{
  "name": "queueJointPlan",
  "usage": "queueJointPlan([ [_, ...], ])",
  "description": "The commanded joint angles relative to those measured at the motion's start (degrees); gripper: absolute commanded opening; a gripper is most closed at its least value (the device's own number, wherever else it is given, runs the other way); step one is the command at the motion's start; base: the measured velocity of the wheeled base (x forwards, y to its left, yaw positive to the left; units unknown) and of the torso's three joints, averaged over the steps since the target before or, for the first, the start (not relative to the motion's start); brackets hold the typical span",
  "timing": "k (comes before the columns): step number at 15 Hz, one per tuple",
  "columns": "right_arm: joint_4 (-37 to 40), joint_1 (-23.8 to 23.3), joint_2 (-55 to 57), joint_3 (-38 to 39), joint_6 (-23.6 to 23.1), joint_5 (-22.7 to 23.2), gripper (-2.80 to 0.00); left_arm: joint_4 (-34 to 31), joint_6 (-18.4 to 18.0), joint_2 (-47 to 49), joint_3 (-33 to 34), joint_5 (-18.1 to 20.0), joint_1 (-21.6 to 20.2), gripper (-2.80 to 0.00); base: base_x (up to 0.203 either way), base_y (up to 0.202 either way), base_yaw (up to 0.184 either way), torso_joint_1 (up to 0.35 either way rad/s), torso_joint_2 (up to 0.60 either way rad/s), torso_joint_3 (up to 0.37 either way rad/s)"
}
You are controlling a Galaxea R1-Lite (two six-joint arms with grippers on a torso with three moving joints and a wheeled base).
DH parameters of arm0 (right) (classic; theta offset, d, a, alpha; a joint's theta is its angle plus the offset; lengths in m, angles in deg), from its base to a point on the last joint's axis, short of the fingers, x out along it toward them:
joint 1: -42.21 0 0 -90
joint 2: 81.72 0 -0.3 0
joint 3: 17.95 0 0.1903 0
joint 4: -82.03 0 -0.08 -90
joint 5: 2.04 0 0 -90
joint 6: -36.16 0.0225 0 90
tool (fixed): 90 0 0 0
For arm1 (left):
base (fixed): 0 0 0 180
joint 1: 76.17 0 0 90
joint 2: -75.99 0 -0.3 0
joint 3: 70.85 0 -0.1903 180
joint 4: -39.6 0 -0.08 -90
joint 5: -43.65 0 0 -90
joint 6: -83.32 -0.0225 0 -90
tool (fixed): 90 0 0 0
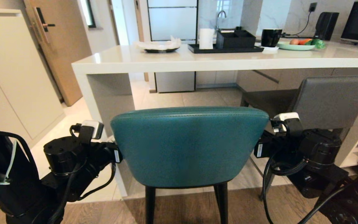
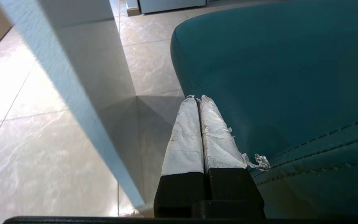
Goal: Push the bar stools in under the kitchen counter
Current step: Push the blue chair back under the dining table
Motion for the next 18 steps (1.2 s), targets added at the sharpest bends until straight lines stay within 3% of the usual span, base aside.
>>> queueJointPlan([
  [1,-0.22,0.00,0.70,-0.47,-0.13,0.01,-2.80,0.35,-0.11,0.20,0.06,0.25,-0.07,-2.80,0.192,0.000,0.002,0.002,0.00,0.006],
  [18,-0.13,-0.08,0.52,-1.78,-0.75,-0.09,-2.80,0.35,-0.02,0.11,-0.11,0.16,-0.07,-2.80,0.188,0.000,0.001,0.002,0.00,0.004],
])
